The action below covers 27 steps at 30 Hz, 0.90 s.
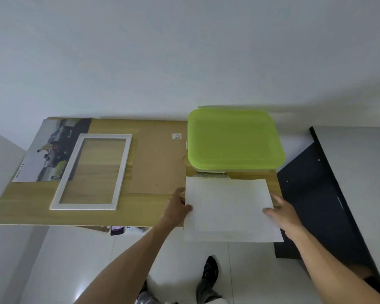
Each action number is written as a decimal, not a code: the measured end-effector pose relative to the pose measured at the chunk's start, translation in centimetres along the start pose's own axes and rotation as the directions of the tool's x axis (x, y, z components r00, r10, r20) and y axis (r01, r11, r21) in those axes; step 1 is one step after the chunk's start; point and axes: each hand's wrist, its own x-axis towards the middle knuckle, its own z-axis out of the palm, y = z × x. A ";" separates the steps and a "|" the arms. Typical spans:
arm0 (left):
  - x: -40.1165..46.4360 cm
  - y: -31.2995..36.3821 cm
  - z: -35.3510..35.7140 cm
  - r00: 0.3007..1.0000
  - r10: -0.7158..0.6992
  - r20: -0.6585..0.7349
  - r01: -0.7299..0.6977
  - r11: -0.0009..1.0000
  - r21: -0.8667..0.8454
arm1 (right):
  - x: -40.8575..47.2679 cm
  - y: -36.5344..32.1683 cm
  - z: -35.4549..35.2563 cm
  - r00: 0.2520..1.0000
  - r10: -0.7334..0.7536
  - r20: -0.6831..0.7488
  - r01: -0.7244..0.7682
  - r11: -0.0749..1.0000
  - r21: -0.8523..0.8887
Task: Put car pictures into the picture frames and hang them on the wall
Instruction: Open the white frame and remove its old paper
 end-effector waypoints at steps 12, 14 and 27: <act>-1.0 0.3 4.4 0.934 0.322 -0.155 -0.187 0.810 0.556 | 3.2 2.4 0.3 0.838 -0.545 0.018 0.372 0.547 -0.750; -1.1 0.3 4.9 0.935 0.354 -0.018 -0.246 0.686 0.685 | 3.5 2.7 1.0 0.812 -0.570 0.125 0.457 0.488 -0.744; 0.4 0.1 6.1 0.967 0.221 0.130 -0.242 0.624 0.743 | 4.6 1.5 1.8 0.839 -0.496 0.225 0.467 0.443 -0.765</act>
